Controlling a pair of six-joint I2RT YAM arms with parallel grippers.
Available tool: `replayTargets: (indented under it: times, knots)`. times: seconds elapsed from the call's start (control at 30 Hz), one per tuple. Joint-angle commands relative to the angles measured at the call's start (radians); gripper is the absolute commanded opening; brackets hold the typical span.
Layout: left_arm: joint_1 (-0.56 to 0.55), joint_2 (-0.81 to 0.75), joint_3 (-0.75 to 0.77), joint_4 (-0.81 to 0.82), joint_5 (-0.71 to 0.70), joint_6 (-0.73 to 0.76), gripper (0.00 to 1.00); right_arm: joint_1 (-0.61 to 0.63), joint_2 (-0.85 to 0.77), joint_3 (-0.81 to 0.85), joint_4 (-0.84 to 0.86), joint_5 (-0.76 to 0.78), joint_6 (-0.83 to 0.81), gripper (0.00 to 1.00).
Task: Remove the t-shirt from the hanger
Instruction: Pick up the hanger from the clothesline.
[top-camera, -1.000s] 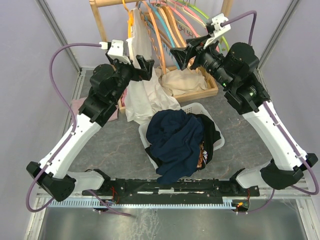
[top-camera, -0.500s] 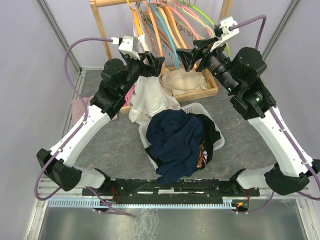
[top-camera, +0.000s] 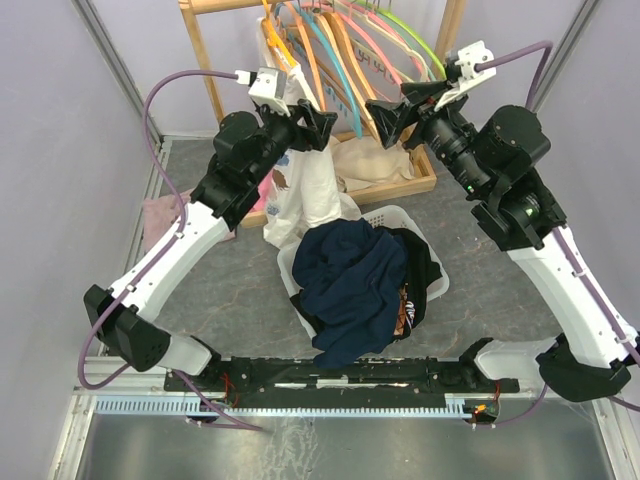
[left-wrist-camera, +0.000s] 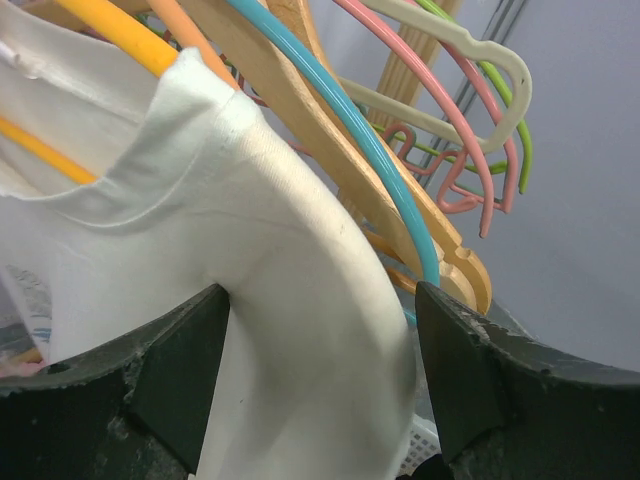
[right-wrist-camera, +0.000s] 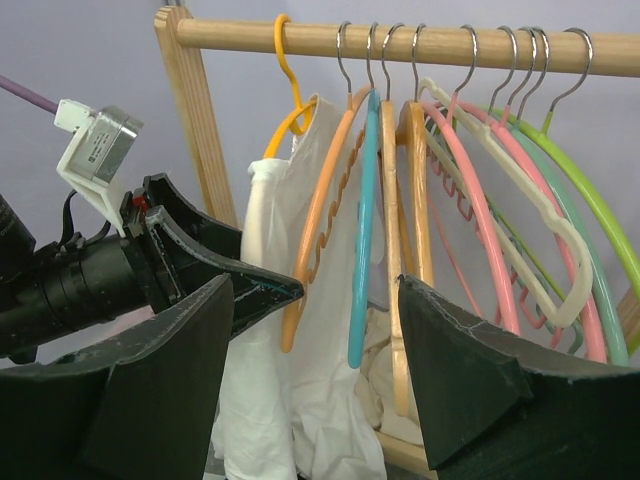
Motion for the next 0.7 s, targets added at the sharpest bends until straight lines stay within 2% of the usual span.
replayTargets:
  times: [0.0,0.37,0.67]
  knots:
    - [-0.006,-0.044,-0.023,0.069,0.051,-0.025,0.82,0.005,0.030,0.055,0.022,-0.046,0.001,0.74]
    - [-0.007,-0.157,-0.289,0.165,0.060,0.001,0.85,0.004,0.214,0.242,-0.024,-0.153,0.046,0.73]
    - [-0.007,-0.206,-0.396,0.214,0.021,0.014,0.85,0.010,0.368,0.408,-0.084,-0.205,0.047,0.72]
